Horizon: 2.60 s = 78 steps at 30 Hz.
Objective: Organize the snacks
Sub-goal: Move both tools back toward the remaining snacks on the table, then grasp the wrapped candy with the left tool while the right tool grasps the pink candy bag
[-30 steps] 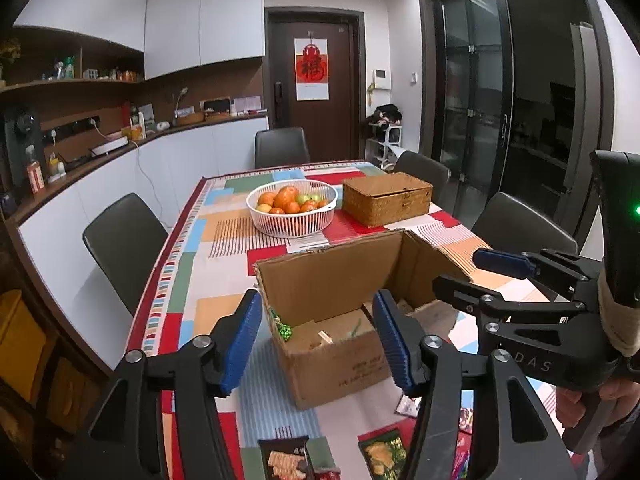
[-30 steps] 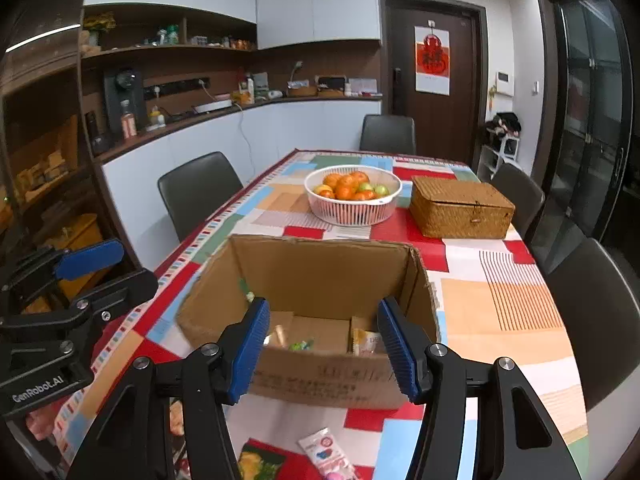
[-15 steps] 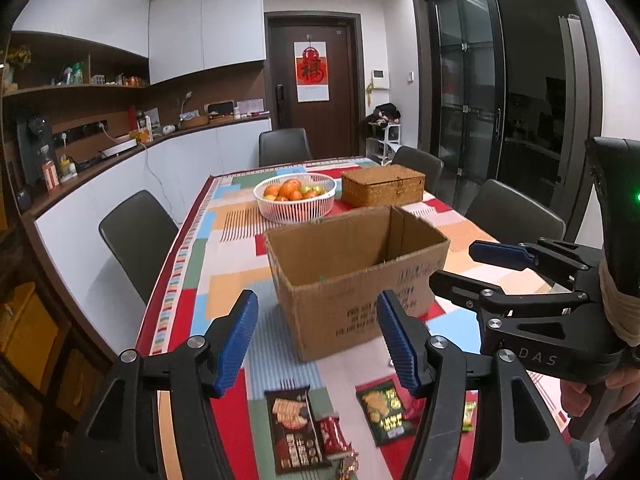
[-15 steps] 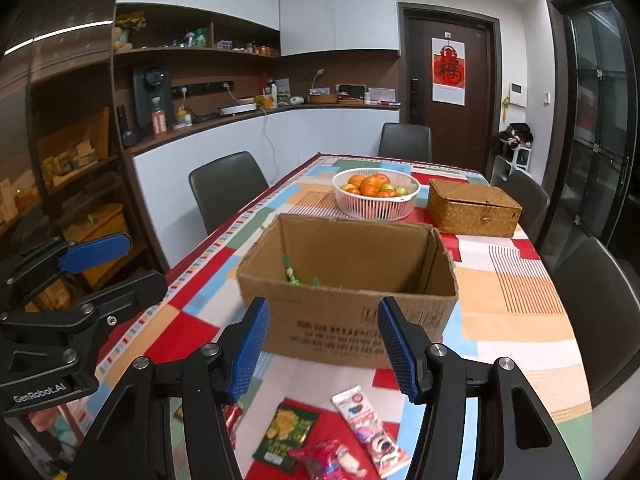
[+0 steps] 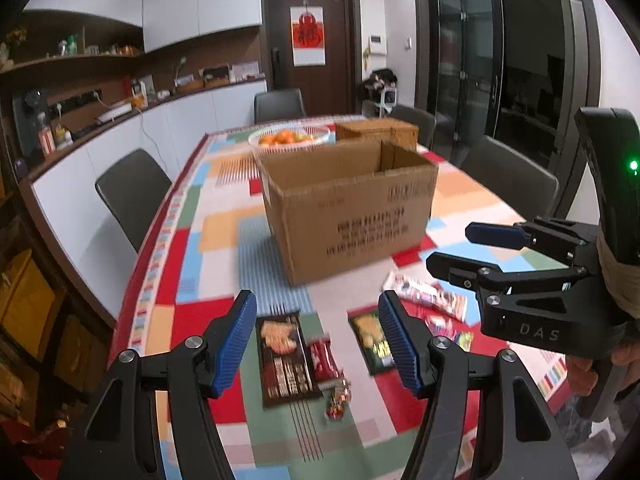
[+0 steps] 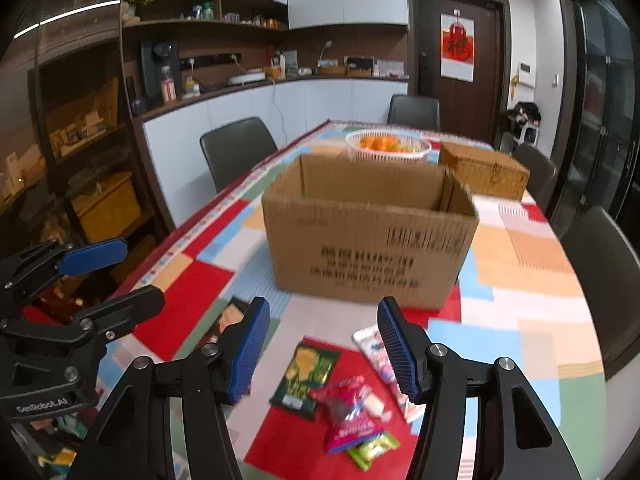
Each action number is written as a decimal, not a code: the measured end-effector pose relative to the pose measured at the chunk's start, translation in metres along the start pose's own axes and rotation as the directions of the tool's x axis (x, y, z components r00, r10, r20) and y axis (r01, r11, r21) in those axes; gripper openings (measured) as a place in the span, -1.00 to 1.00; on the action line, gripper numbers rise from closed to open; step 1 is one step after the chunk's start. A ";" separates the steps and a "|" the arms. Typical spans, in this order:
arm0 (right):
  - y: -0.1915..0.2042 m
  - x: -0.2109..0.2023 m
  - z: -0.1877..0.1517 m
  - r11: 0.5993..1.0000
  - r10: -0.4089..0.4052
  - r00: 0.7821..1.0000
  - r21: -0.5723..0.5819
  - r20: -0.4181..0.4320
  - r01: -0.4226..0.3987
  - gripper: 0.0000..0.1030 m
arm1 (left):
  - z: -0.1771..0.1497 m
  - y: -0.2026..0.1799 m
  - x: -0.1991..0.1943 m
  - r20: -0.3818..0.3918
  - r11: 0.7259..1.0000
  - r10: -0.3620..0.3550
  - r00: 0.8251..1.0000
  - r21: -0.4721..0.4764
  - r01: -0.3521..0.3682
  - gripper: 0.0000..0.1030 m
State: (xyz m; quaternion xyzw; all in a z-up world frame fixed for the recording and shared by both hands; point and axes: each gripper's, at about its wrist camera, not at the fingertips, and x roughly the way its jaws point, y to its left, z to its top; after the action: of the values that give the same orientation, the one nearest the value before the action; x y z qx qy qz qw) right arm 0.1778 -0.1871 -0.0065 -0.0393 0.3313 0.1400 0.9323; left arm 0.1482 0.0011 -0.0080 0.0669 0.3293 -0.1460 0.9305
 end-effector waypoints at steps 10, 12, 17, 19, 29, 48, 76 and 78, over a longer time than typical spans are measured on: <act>0.003 0.023 -0.038 1.000 0.010 0.988 -0.011 -0.151 -0.011 0.11 | -0.035 -0.005 0.030 -0.144 0.999 -0.041 0.989 -0.032 0.037 0.21; 0.002 0.029 -0.044 1.000 0.021 0.983 -0.003 -0.180 -0.022 0.11 | -0.041 -0.007 0.036 -0.173 0.998 -0.053 0.984 -0.039 0.047 0.21; -0.003 0.042 -0.056 1.000 0.005 0.973 0.001 -0.229 -0.005 0.11 | -0.053 -0.007 0.053 -0.237 0.998 -0.051 0.970 -0.046 0.041 0.21; -0.005 0.048 -0.060 1.000 -0.015 0.970 0.002 -0.242 0.016 0.11 | -0.057 -0.006 0.059 -0.254 0.998 -0.054 0.966 -0.051 0.042 0.21; -0.018 0.073 -0.077 0.999 -0.040 0.948 0.021 -0.317 0.049 0.11 | -0.074 -0.007 0.089 -0.335 0.997 -0.071 0.940 -0.063 0.052 0.20; -0.020 0.093 -0.086 0.999 -0.024 0.932 0.032 -0.362 0.038 0.09 | -0.082 -0.006 0.118 -0.403 0.982 -0.177 0.898 -0.131 0.135 -0.32; -0.021 0.078 -0.086 0.996 0.026 0.937 0.084 -0.348 0.003 -0.32 | -0.062 -0.017 0.097 -0.330 0.977 -0.204 0.922 -0.123 0.172 -0.54; -0.020 0.072 -0.083 0.996 0.037 0.942 0.091 -0.334 -0.007 -0.32 | -0.057 -0.017 0.090 -0.310 0.977 -0.207 0.928 -0.124 0.176 -0.54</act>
State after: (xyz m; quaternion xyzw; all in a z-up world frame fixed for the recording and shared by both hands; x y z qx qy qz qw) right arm 0.1869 -0.2029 -0.1168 -0.0177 0.4913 0.1270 0.8615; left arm 0.1760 -0.0234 -0.1096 0.0134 0.4876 -0.2076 0.8479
